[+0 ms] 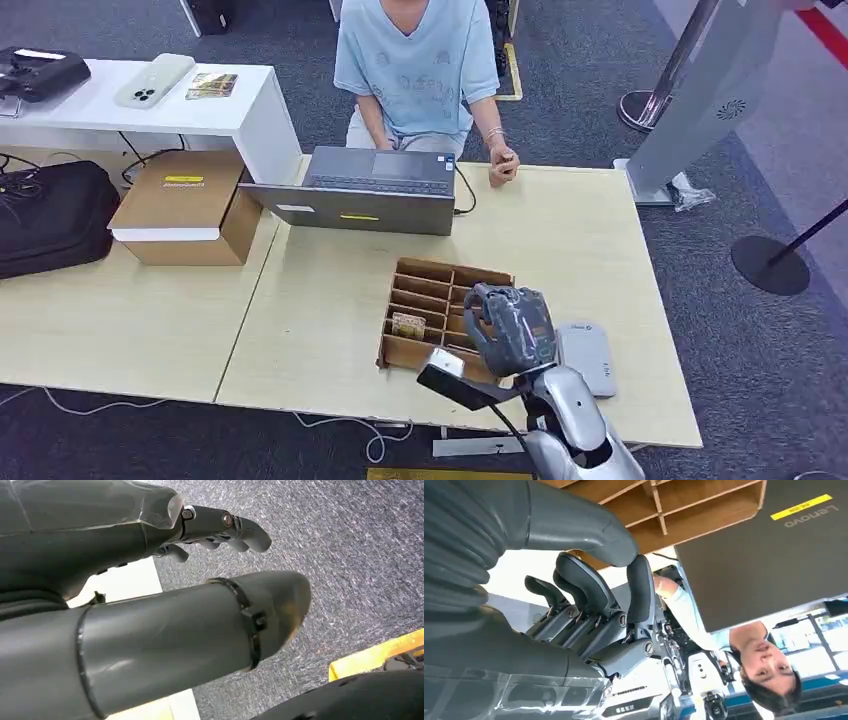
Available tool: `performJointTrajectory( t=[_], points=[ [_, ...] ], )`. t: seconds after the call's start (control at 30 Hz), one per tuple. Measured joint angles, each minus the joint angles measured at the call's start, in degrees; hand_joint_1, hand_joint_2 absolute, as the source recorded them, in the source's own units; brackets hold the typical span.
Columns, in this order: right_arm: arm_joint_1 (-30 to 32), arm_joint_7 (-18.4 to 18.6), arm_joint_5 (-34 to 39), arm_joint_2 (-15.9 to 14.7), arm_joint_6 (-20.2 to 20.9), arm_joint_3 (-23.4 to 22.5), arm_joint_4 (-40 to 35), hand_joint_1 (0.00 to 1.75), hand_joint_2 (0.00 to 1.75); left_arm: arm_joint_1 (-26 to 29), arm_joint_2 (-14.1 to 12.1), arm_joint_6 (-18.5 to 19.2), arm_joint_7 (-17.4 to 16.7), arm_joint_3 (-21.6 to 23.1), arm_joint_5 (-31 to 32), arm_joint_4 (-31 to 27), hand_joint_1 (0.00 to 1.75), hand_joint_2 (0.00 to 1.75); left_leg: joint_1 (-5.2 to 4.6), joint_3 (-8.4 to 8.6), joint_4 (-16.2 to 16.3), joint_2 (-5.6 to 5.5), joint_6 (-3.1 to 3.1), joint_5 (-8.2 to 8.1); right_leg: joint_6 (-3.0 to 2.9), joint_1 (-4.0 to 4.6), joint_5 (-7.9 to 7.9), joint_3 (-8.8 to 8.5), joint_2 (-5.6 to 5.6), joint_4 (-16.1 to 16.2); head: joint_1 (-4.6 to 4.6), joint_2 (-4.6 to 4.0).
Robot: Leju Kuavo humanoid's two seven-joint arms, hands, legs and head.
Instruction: Pass the card to the sensor for recognition and then transmit it.
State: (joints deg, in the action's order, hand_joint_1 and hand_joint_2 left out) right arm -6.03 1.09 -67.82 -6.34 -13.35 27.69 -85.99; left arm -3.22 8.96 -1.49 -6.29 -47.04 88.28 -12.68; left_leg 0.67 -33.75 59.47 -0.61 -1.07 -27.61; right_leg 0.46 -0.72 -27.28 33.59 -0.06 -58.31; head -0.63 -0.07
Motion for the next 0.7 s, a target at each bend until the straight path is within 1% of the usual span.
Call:
performJointTrajectory(
  t=[0.2, 0.23, 0.27, 0.3, 0.33, 0.37, 0.4, 0.7],
  points=[
    [-0.01, -0.07, 0.24, 0.0, 0.0, 0.22, -0.24, 1.75, 1.75, 0.0, 0.0, 0.0, 0.0, -0.02, -0.02, 0.0, 0.0, 0.0, 0.0, 0.0, 0.0, 0.0, 0.0, 0.0, 0.0, 0.0, 0.0, 0.0, 0.0, 0.0, 0.0, 0.0],
    [-0.01, -0.07, 0.24, 0.0, 0.0, 0.22, -0.24, 1.69, 1.75, 0.0, 0.0, 0.0, 0.0, -0.02, -0.02, 0.0, 0.0, 0.0, 0.0, 0.0, 0.0, 0.0, 0.0, 0.0, 0.0, 0.0, 0.0, 0.0, 0.0, 0.0, 0.0, 0.0],
    [-0.01, -0.09, 0.26, 0.0, -0.02, 0.24, -0.26, 1.48, 1.75, 0.0, 0.0, 0.0, 0.0, -0.02, -0.02, 0.0, 0.0, 0.0, 0.0, 0.0, 0.0, 0.0, 0.0, 0.0, 0.0, 0.0, 0.0, 0.0, 0.0, 0.0, 0.0, 0.0],
    [-0.01, -0.11, 0.33, 0.0, -0.07, 0.24, -0.26, 1.31, 1.75, 0.0, 0.0, 0.0, 0.0, -0.02, -0.02, 0.0, 0.0, 0.0, 0.0, 0.0, 0.0, 0.0, 0.0, 0.0, 0.0, 0.0, 0.0, 0.0, 0.0, 0.0, 0.0, 0.0],
    [-0.01, -0.13, 0.35, 0.0, -0.09, 0.26, -0.26, 1.26, 1.75, 0.0, 0.0, 0.0, 0.0, -0.02, -0.02, 0.0, 0.0, 0.0, 0.0, 0.0, 0.0, 0.0, 0.0, 0.0, 0.0, 0.0, 0.0, 0.0, 0.0, 0.0, 0.0, 0.0],
    [-0.01, -0.15, 0.35, 0.0, -0.11, 0.26, -0.26, 0.4, 1.75, 0.0, 0.0, 0.0, 0.0, -0.02, -0.02, 0.0, 0.0, 0.0, 0.0, 0.0, 0.0, 0.0, 0.0, 0.0, 0.0, 0.0, 0.0, 0.0, 0.0, 0.0, 0.0, 0.0],
    [-0.01, -0.17, 0.4, 0.0, -0.13, 0.26, -0.26, 0.02, 1.75, 0.0, 0.0, 0.0, 0.0, -0.02, -0.02, 0.0, 0.0, 0.0, 0.0, 0.0, 0.0, 0.0, 0.0, 0.0, 0.0, 0.0, 0.0, 0.0, 0.0, 0.0, 0.0, 0.0],
    [-0.05, -0.48, 0.64, 0.0, -0.61, 0.26, -0.41, 0.0, 1.75, 0.0, 0.0, 0.0, 0.0, -0.02, -0.02, 0.0, 0.0, 0.0, 0.0, 0.0, 0.0, 0.0, 0.0, 0.0, 0.0, 0.0, 0.0, 0.0, 0.0, 0.0, 0.0, 0.0]
  ],
)
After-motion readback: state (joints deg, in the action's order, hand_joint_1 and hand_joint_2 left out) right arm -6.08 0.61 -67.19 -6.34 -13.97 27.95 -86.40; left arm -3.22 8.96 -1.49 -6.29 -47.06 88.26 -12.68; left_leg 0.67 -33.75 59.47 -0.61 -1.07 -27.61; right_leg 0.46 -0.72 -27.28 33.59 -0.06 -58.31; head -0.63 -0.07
